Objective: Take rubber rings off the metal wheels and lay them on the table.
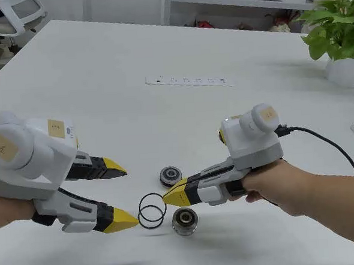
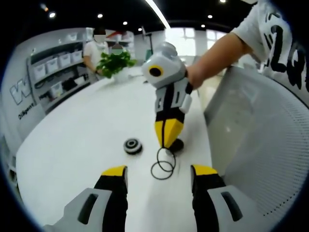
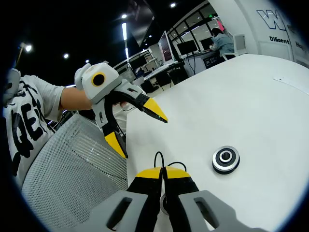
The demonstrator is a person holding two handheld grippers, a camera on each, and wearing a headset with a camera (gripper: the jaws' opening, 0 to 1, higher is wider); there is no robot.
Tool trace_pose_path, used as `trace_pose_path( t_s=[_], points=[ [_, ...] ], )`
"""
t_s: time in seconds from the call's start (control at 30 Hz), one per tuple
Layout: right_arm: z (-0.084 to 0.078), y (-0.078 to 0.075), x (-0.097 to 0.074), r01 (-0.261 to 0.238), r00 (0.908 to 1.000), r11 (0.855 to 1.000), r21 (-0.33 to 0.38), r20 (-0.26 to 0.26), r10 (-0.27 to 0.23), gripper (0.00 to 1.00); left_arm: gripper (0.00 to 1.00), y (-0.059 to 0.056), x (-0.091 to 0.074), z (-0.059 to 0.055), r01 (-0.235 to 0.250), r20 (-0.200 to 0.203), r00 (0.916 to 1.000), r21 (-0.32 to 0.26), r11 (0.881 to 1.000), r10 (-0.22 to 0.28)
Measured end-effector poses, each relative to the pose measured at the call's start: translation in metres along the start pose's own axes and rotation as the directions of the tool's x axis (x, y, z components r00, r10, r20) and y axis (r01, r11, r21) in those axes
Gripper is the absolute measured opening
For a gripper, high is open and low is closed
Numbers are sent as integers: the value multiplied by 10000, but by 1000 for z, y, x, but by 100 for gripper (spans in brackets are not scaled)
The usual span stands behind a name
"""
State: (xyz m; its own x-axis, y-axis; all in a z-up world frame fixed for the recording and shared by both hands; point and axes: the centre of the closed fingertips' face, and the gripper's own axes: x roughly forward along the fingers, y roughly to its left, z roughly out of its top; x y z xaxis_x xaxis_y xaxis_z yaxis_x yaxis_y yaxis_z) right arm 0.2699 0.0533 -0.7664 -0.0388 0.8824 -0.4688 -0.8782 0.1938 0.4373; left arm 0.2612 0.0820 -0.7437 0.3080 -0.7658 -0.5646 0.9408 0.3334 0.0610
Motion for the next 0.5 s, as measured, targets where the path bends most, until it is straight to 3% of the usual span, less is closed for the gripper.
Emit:
trace_pose_path(
  t_s=[0.5],
  points=[
    [-14,-12,9,223,9989,9994,259,-428,-212,0,53,2,-3,-8,-110,-68,9999,-222,9997,108]
  ],
)
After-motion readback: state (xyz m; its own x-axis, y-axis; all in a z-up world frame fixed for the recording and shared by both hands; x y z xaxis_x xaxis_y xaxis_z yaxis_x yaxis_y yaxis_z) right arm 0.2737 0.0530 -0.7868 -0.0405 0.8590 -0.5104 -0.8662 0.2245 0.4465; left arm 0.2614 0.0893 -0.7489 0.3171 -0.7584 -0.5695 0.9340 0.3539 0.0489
